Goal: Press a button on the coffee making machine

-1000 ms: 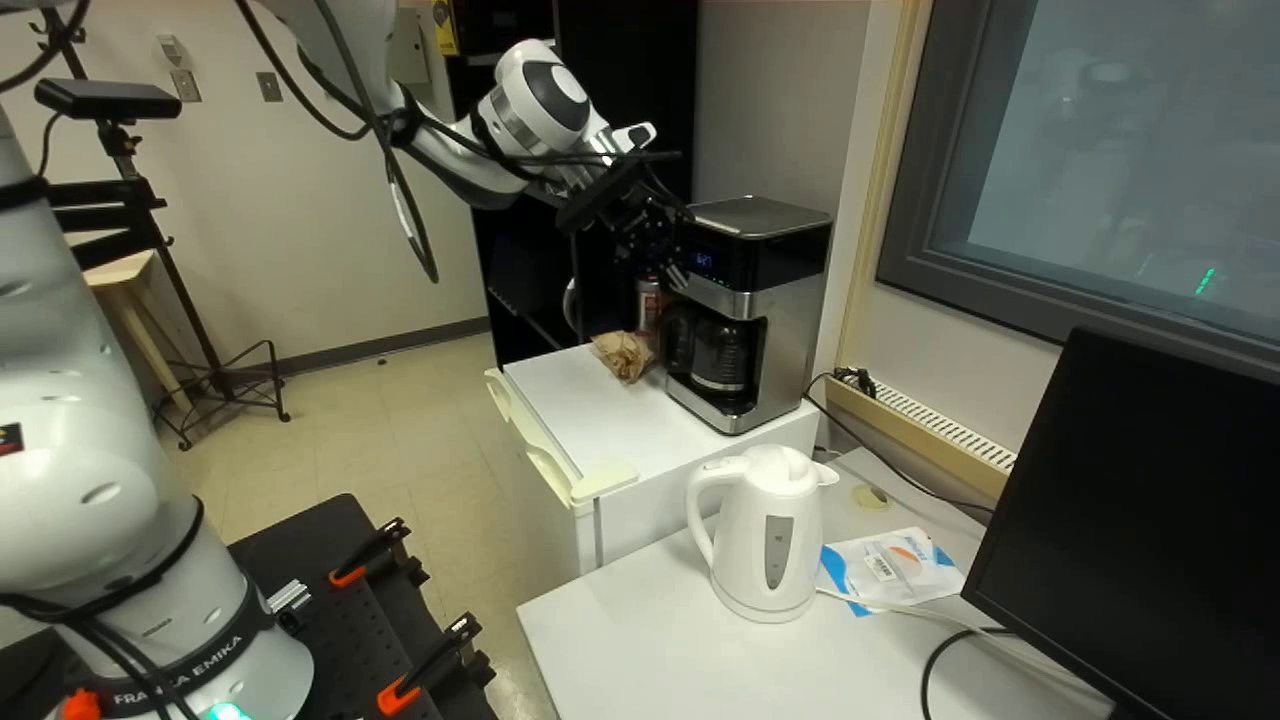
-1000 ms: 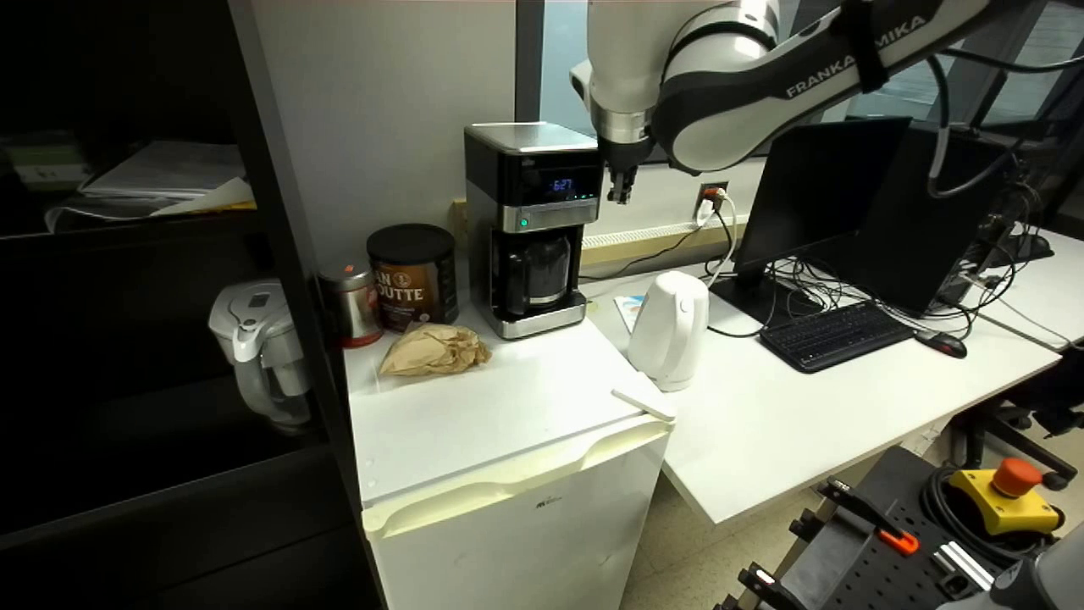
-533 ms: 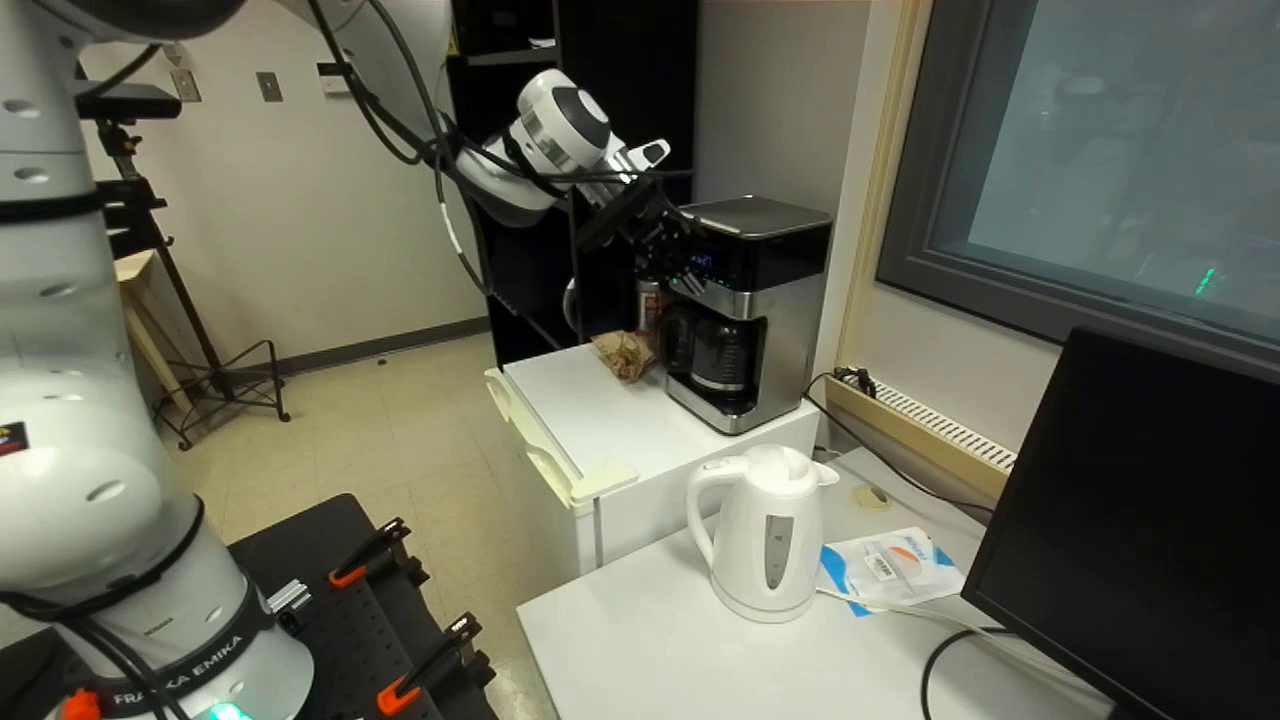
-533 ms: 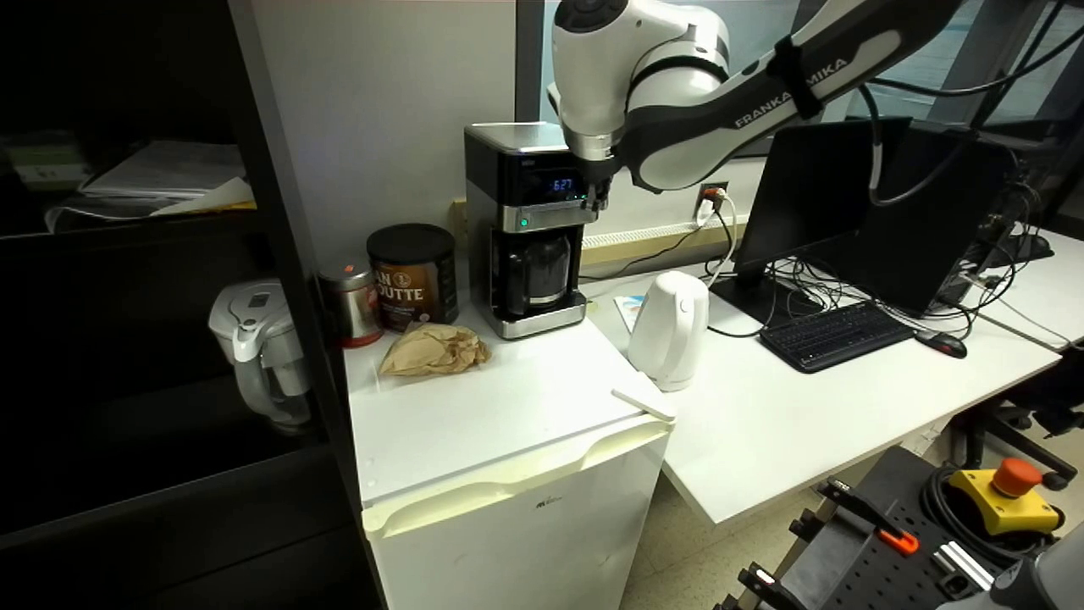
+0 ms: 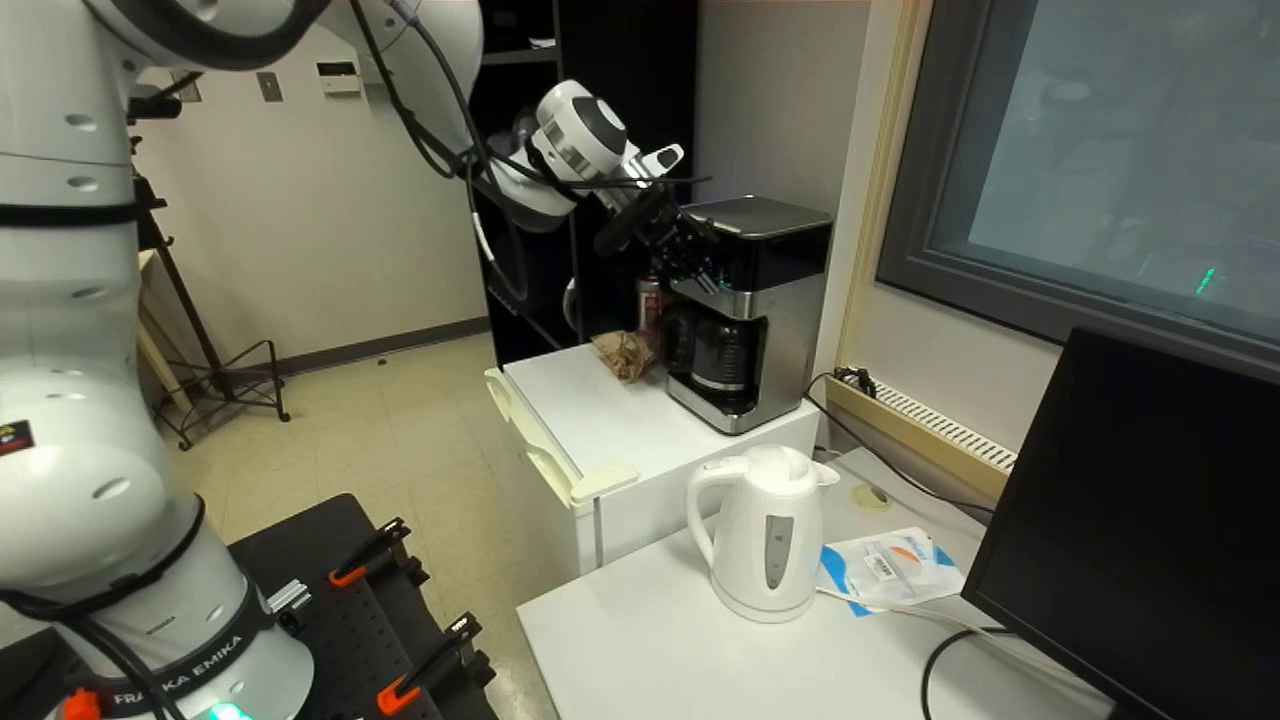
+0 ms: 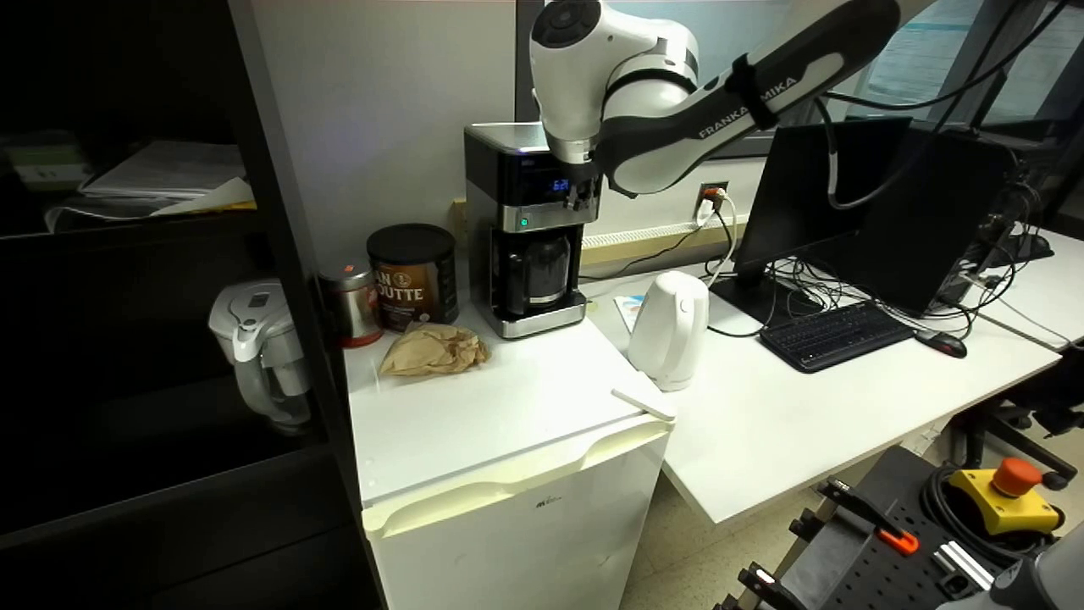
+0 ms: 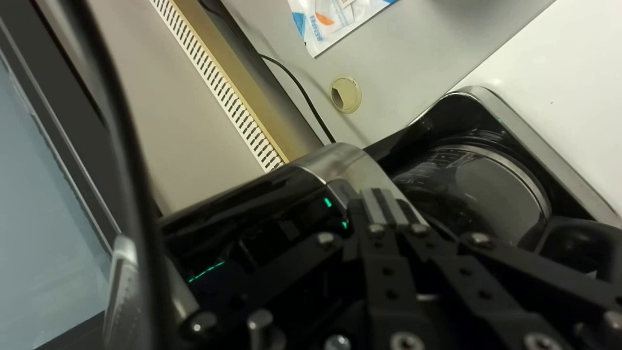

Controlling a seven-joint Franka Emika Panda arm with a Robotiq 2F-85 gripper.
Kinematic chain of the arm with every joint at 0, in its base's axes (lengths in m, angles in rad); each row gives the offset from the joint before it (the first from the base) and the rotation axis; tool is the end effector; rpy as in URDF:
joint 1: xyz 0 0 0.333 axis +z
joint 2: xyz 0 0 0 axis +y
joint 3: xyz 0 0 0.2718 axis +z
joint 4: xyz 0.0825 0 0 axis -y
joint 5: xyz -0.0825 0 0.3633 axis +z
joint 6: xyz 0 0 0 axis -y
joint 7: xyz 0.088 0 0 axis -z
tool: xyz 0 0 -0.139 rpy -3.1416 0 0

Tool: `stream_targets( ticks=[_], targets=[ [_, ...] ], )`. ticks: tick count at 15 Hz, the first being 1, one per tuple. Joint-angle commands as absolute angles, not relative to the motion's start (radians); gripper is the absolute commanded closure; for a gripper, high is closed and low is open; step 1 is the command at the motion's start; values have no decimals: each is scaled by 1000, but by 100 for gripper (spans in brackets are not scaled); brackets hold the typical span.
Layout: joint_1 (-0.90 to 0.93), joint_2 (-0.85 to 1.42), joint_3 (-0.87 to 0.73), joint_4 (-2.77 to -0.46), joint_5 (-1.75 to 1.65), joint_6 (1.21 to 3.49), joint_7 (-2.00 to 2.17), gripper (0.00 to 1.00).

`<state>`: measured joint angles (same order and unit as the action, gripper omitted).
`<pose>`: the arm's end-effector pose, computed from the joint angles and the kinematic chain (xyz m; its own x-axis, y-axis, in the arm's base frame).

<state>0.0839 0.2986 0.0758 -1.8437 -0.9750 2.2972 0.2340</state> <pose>0.6264 0.0606 0.3341 0.8376 0.5399 0.0828 0.3467 -0.6426 0.6833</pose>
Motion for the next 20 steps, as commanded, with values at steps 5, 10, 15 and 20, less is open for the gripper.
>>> stream_targets(
  ticks=[5, 10, 15, 20],
  targets=[
    [117, 358, 48, -1772, -998, 2285, 269, 99],
    [119, 291, 53, -1855, -1012, 2293, 255, 99],
    [120, 199, 59, -1978, -1122, 2308, 253, 100],
    [110, 108, 73, -2093, -1196, 2327, 247, 100]
  ],
)
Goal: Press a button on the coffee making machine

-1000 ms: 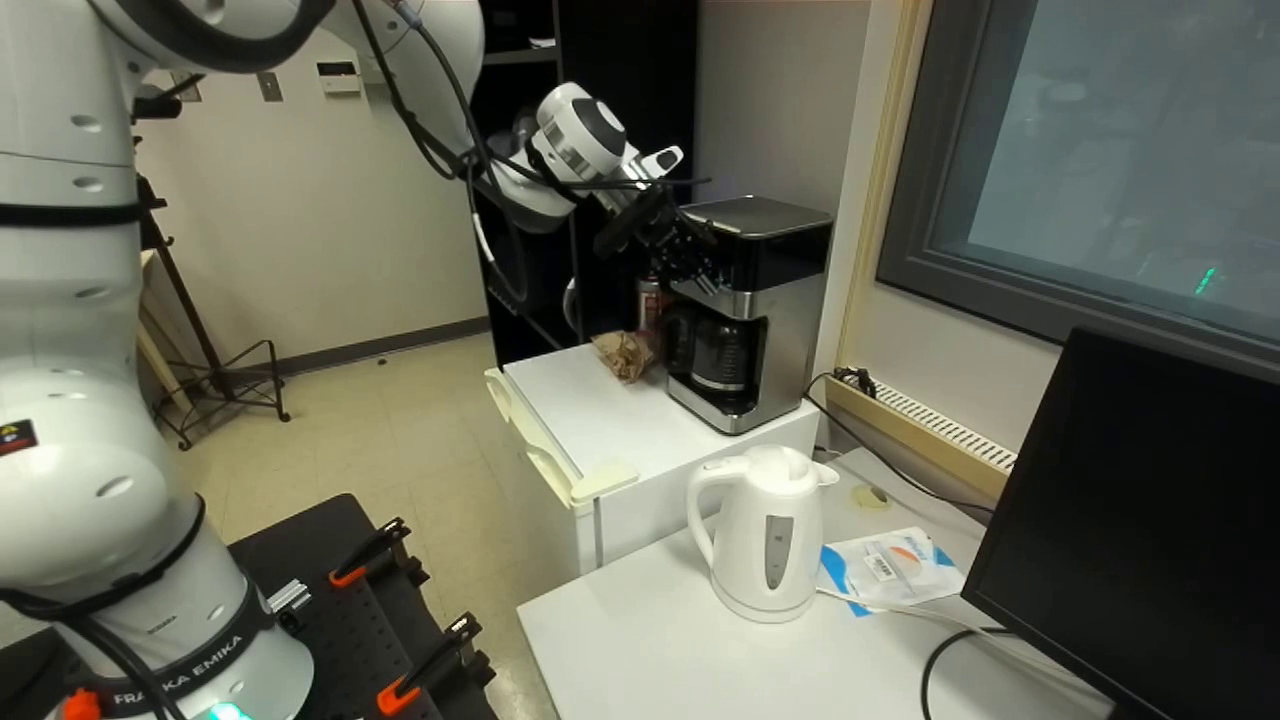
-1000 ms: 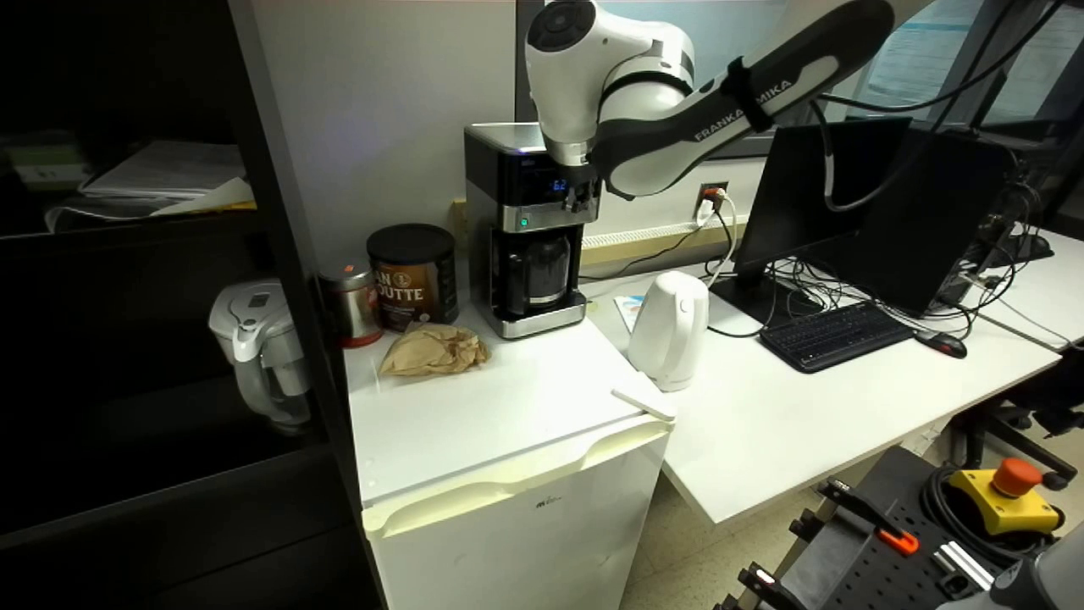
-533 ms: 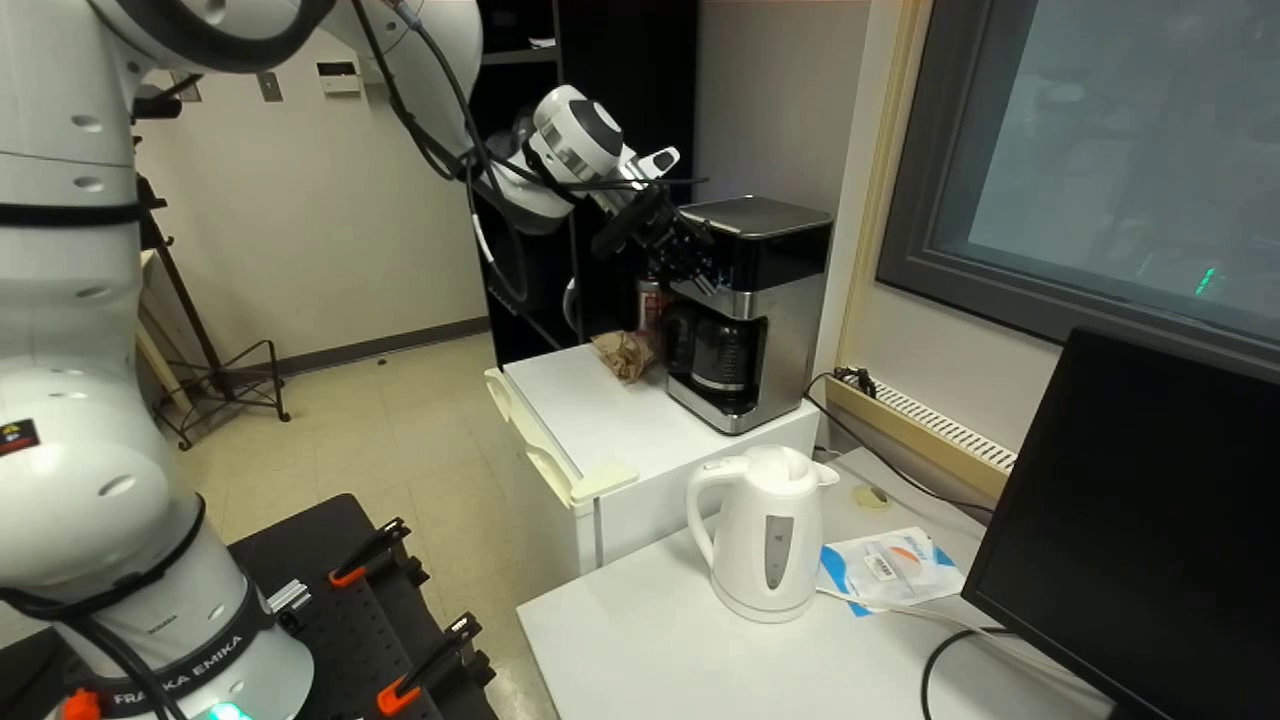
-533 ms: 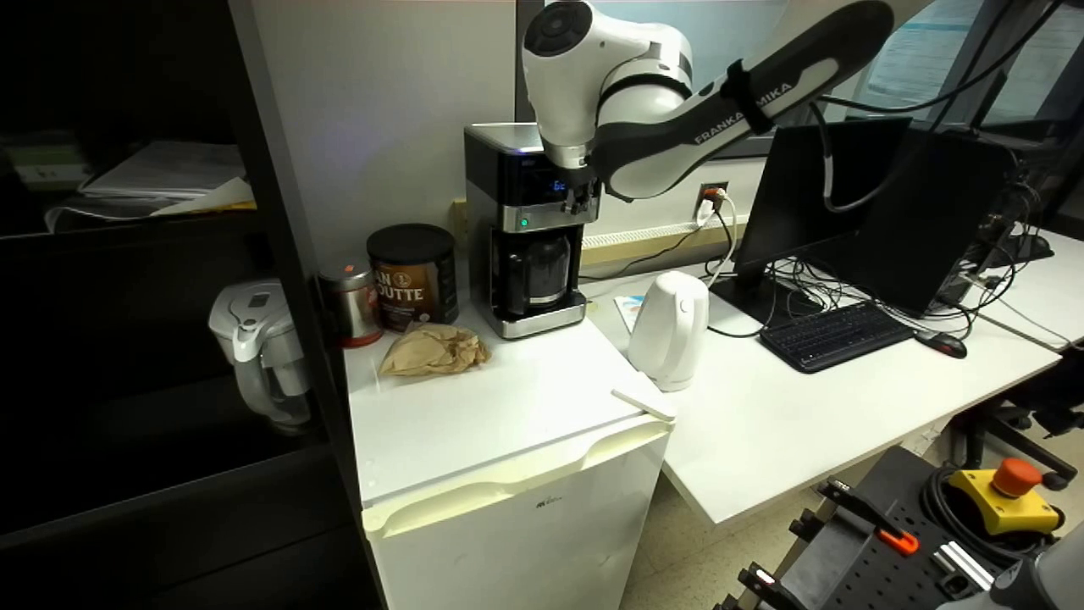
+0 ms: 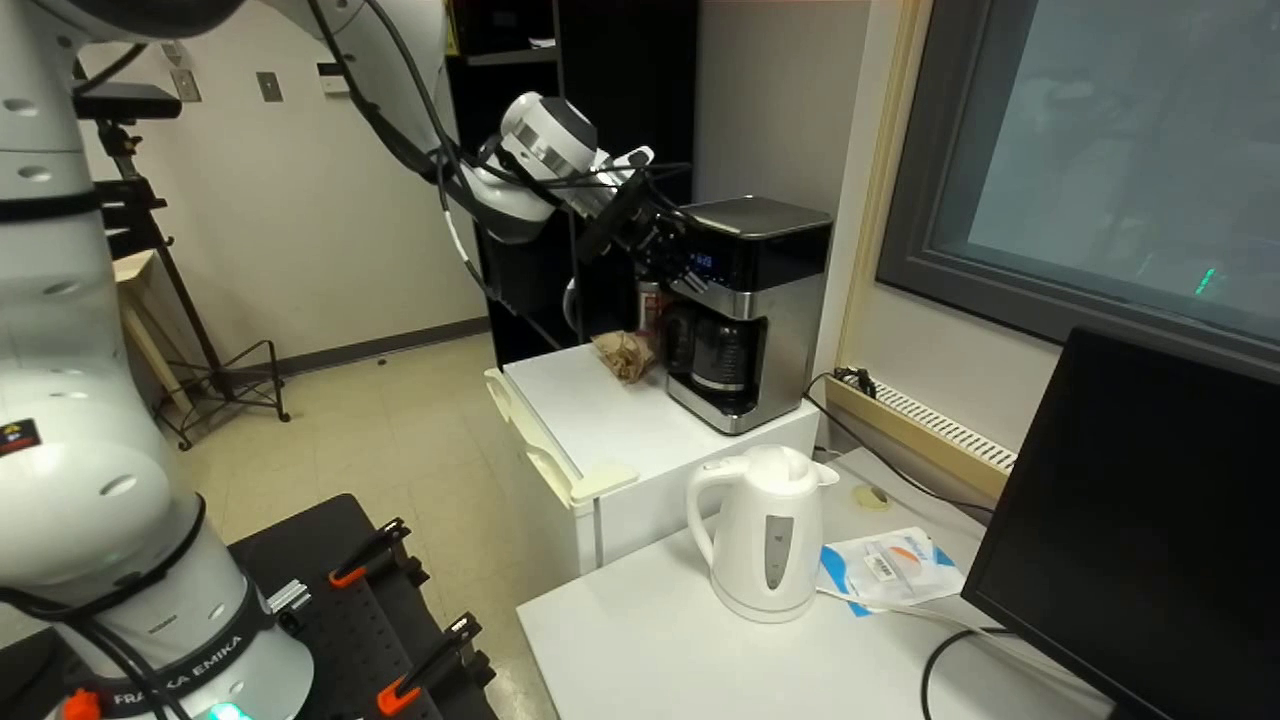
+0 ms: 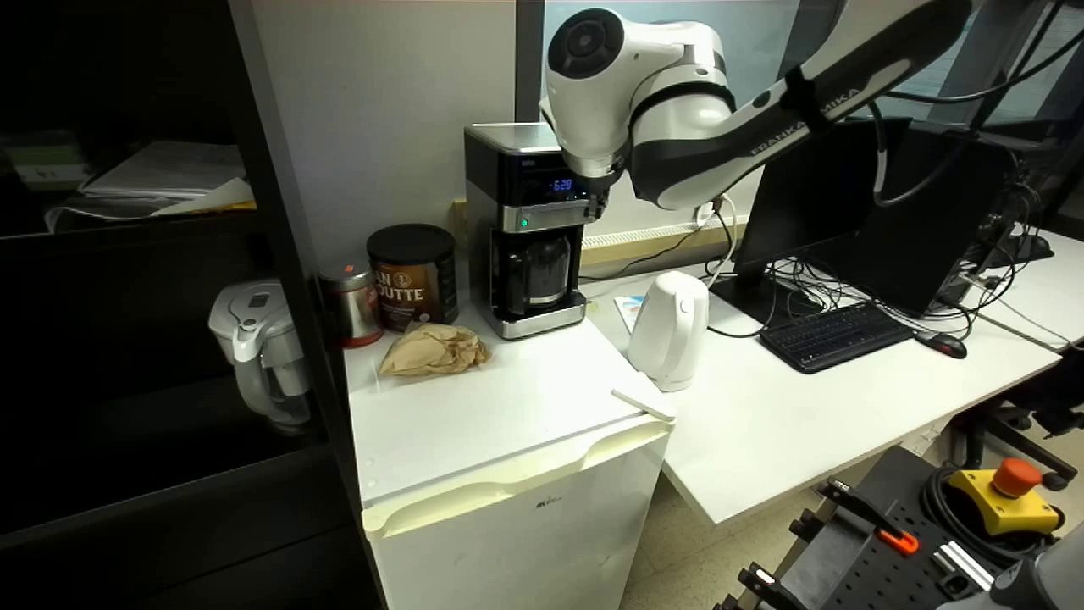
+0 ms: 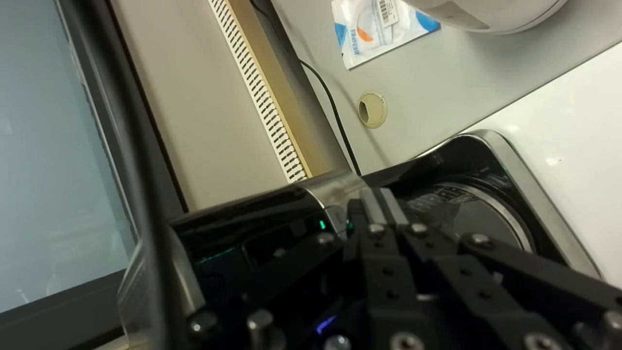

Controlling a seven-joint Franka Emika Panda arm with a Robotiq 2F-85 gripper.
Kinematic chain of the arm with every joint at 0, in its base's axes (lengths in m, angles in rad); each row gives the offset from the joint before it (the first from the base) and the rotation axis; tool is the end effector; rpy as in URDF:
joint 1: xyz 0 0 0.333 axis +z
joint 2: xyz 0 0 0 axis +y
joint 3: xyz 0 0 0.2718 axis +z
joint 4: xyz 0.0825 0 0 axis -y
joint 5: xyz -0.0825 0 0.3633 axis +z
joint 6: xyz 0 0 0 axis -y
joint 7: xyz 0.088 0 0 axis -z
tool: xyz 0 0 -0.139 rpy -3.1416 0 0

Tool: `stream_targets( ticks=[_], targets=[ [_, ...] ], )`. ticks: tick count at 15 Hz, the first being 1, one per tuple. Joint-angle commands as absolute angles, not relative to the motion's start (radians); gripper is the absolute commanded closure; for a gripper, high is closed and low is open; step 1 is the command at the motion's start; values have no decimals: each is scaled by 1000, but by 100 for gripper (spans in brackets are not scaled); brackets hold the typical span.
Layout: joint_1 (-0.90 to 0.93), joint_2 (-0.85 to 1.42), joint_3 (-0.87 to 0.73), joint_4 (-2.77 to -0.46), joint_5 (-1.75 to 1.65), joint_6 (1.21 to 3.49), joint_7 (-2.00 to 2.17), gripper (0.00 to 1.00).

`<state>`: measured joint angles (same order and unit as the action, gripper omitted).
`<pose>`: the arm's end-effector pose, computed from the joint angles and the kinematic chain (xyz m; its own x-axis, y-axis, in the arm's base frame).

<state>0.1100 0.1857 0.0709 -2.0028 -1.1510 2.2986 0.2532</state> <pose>0.5913 0.0654 0.3348 0.7728 0.6345 -0.0114 0.4142 -0.4907 0.7666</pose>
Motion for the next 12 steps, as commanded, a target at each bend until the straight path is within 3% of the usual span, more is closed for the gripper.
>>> stream_targets(
  ticks=[1, 8, 12],
  targets=[
    [109, 93, 76, -2113, -1207, 2334, 246, 100],
    [107, 5, 94, -2216, -1220, 2395, 223, 100],
    [104, -17, 96, -2244, -1065, 2430, 88, 100]
  ],
)
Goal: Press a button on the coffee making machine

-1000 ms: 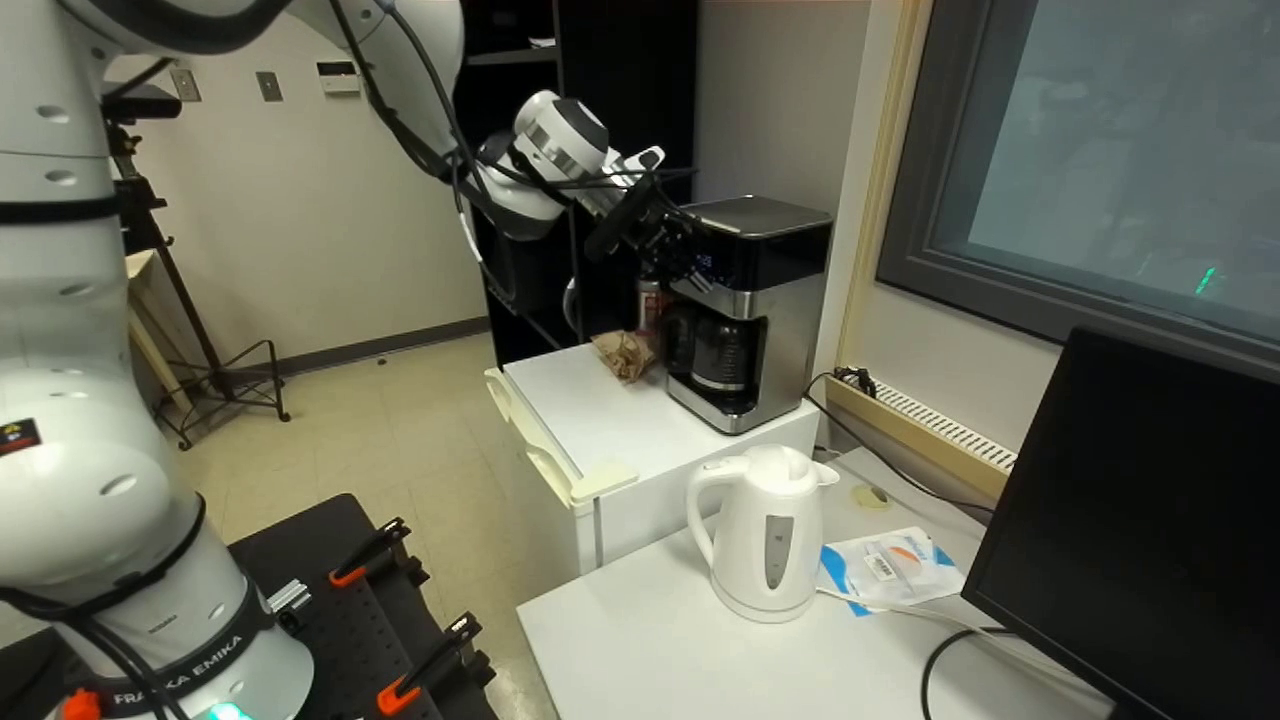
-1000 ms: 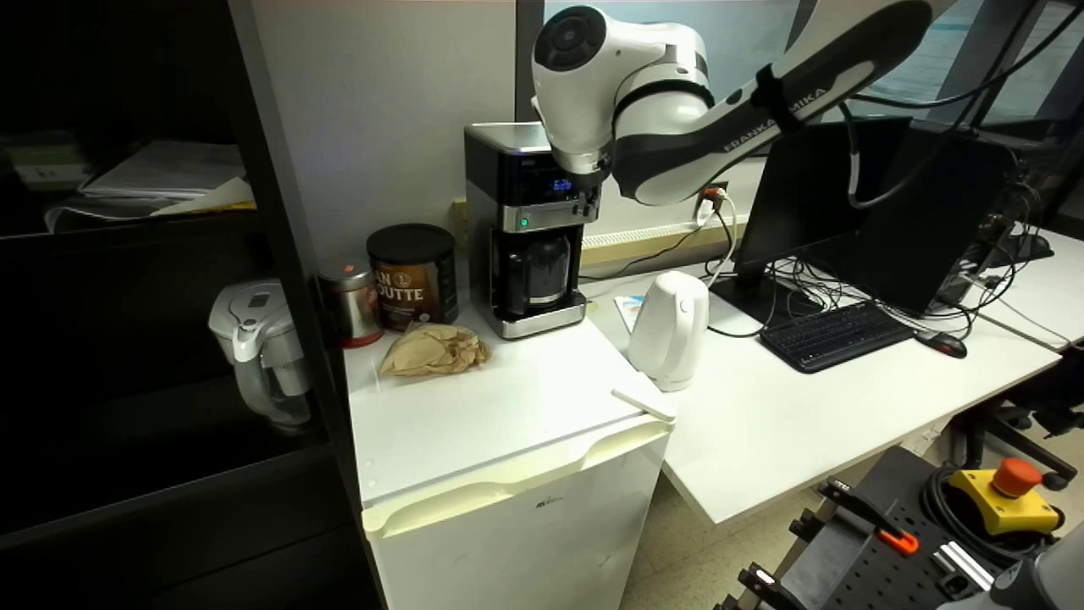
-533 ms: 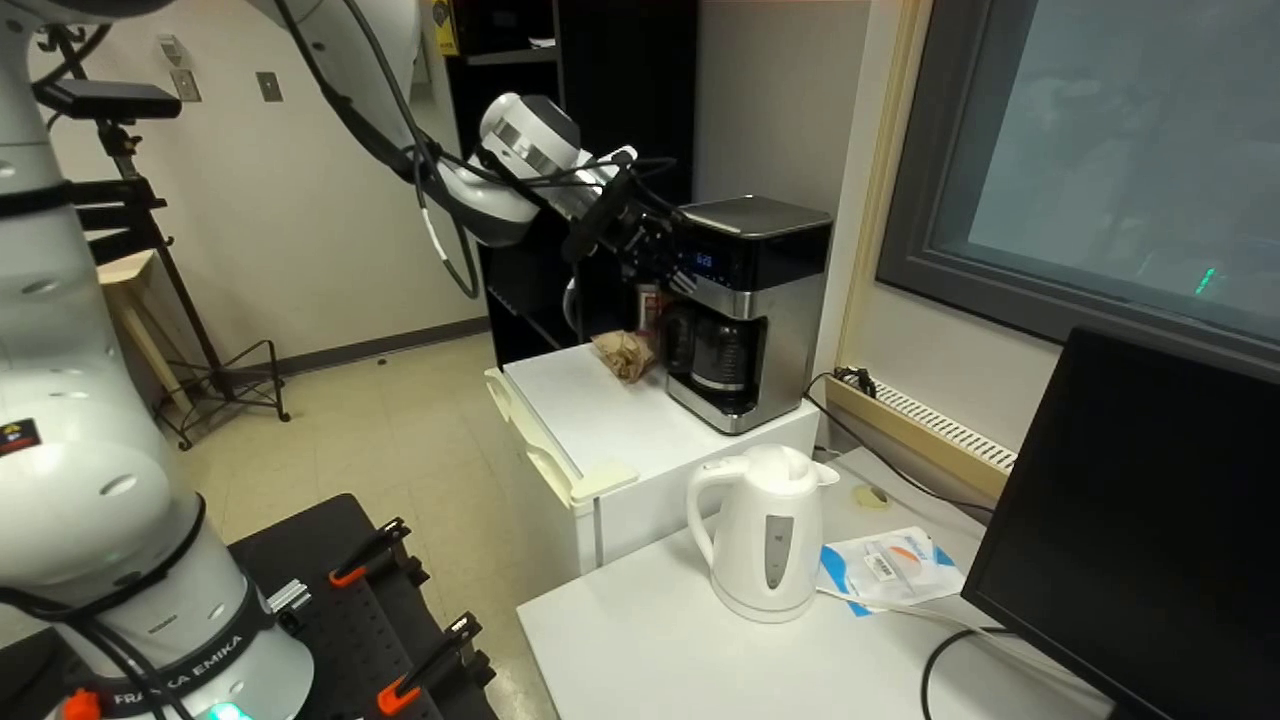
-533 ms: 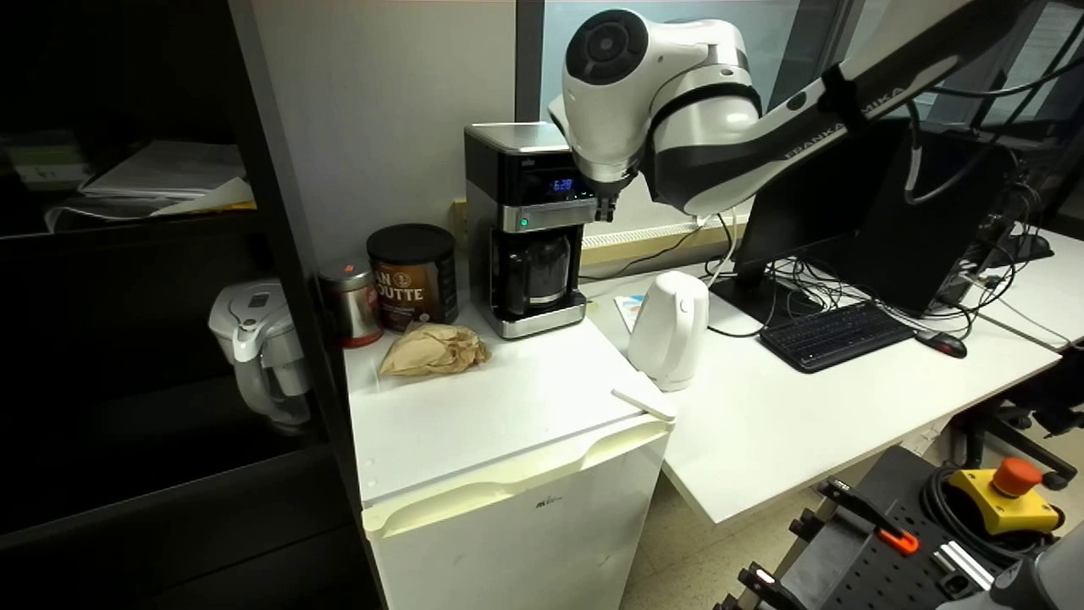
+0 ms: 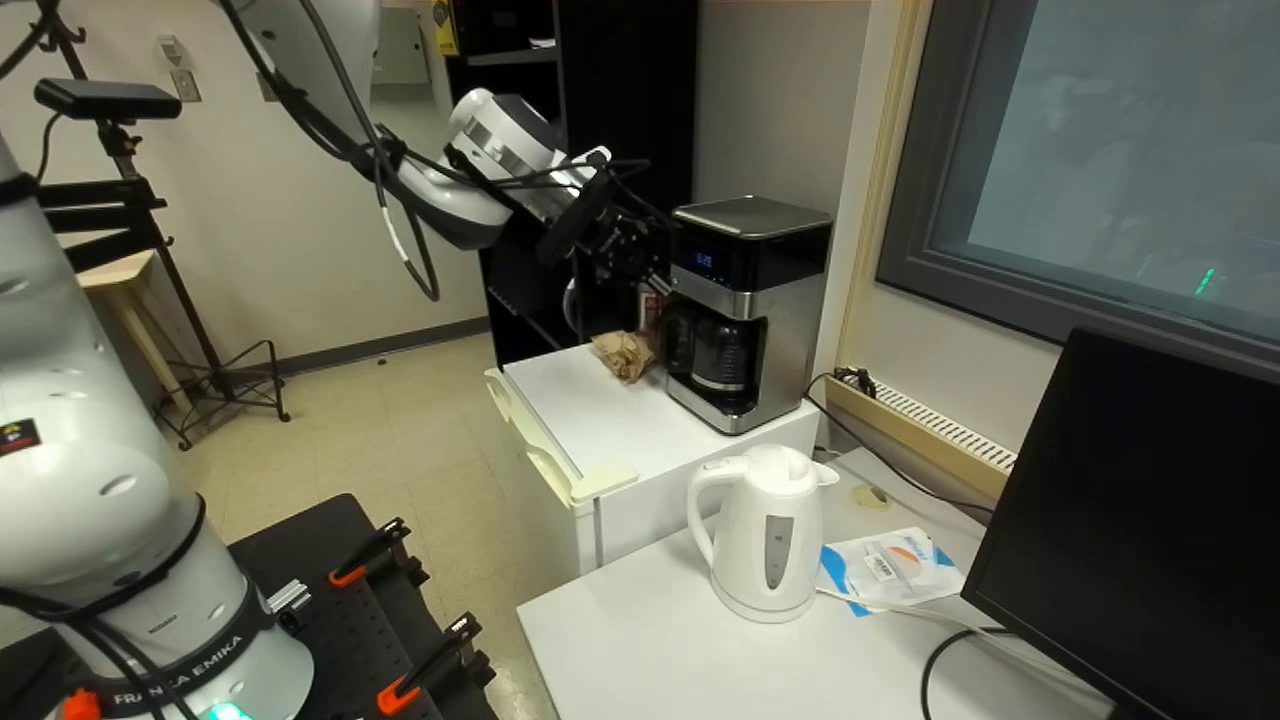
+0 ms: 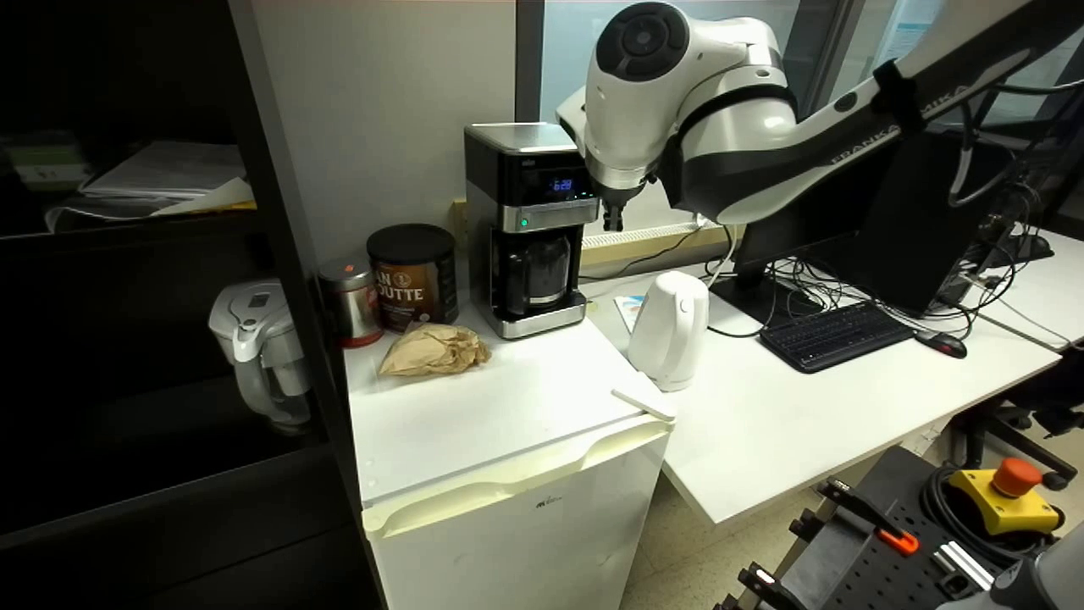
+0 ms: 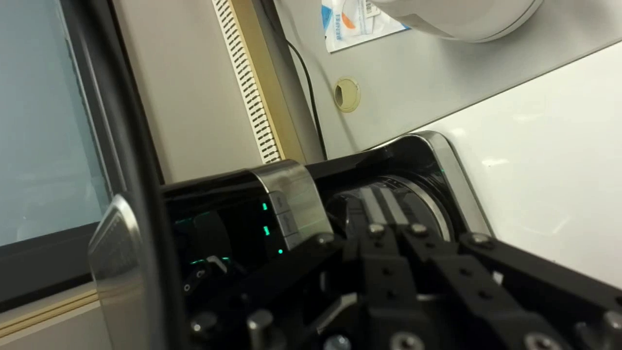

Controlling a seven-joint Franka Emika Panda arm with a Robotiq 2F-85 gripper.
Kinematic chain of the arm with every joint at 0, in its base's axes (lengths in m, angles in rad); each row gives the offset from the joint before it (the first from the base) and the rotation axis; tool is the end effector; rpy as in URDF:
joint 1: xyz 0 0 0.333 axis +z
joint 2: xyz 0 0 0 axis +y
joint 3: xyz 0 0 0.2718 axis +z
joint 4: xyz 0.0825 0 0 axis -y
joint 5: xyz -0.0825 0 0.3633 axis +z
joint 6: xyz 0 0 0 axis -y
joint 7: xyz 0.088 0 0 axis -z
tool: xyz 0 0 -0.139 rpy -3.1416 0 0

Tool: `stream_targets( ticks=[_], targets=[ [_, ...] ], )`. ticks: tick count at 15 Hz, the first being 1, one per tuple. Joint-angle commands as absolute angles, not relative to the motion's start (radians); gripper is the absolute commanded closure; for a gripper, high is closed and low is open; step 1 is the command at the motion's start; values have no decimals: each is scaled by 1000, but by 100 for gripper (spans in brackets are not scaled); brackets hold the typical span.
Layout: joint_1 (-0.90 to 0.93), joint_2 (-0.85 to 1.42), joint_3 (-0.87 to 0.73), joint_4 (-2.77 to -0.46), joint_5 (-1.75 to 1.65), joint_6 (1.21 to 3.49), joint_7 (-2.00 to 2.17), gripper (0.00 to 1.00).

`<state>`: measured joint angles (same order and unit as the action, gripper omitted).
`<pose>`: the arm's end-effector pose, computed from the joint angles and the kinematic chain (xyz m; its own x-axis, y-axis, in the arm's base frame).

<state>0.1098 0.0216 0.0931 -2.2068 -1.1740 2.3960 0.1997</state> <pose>0.5417 0.0835 0.3382 0.6732 0.7383 -0.0401 0.5068 -0.4212 0.7521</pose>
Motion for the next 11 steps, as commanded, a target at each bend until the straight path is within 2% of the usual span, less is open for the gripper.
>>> stream_targets(
  ticks=[1, 5, 11],
  targets=[
    [105, -18, 97, -2245, -979, 2425, 16, 100],
    [109, -15, 100, -2243, -633, 2343, -253, 100],
    [109, 16, 103, -2110, -268, 1968, -508, 100]
  ],
)
